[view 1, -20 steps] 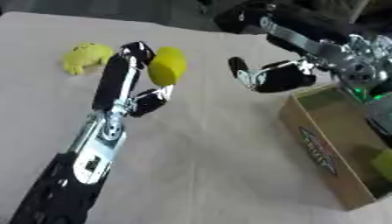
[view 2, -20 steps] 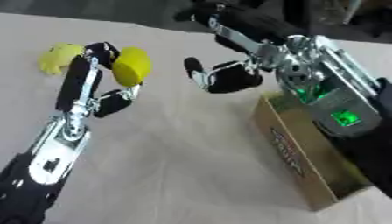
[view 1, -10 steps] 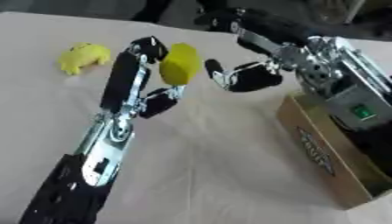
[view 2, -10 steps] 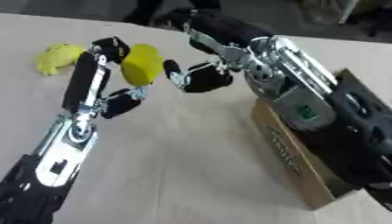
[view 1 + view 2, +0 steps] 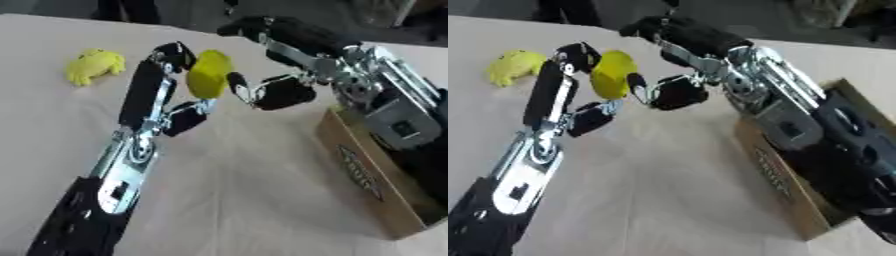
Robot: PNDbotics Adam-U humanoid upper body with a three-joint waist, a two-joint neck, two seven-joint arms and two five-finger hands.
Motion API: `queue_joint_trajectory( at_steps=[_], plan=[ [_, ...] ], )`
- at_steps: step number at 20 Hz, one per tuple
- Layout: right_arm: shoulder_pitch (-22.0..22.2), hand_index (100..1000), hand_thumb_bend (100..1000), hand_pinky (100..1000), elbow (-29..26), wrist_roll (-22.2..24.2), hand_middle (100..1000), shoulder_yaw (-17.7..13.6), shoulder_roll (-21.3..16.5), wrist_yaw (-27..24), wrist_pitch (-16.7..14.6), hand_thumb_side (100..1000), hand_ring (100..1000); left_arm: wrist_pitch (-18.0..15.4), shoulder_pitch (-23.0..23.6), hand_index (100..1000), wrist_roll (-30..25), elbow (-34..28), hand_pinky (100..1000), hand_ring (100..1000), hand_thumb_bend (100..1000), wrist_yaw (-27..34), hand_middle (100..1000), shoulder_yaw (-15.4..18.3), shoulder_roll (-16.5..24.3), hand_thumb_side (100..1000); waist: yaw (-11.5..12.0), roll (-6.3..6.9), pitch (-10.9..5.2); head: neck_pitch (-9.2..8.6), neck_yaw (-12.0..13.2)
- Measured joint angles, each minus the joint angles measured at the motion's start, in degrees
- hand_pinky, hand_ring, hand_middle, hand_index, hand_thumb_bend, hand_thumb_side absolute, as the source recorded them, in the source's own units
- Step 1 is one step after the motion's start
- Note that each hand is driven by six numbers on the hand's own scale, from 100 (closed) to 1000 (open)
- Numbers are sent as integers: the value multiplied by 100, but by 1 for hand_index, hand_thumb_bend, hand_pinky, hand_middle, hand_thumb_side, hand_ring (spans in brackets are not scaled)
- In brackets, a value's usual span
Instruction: Pick up the objects with one hand, pass them to the other hand, and then place them into the box on the other side of the table.
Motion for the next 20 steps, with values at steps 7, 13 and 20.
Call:
queue_joint_trajectory(
  at_steps=[7, 13, 20],
  plan=[
    [-8, 983, 173, 933, -177, 175, 926, -127, -84, -288, -19, 537, 940, 21, 5, 474, 46, 97, 546, 550, 110, -42, 507, 37, 2, 100, -25, 32, 3, -169, 24],
    [-16, 1000, 233, 940, -174, 292, 924, -122, -106, -191, -55, 563, 938, -8, 6, 475, 67, 97, 549, 553, 117, -154, 509, 37, 2, 100, -10, 29, 3, -175, -38],
    [-4, 1000, 258, 943, 58, 323, 924, -86, -47, 32, -145, 553, 941, -48, 6, 475, 57, -19, 551, 554, 120, -251, 508, 35, 1, 100, 21, 26, 12, -40, -70]
  ],
)
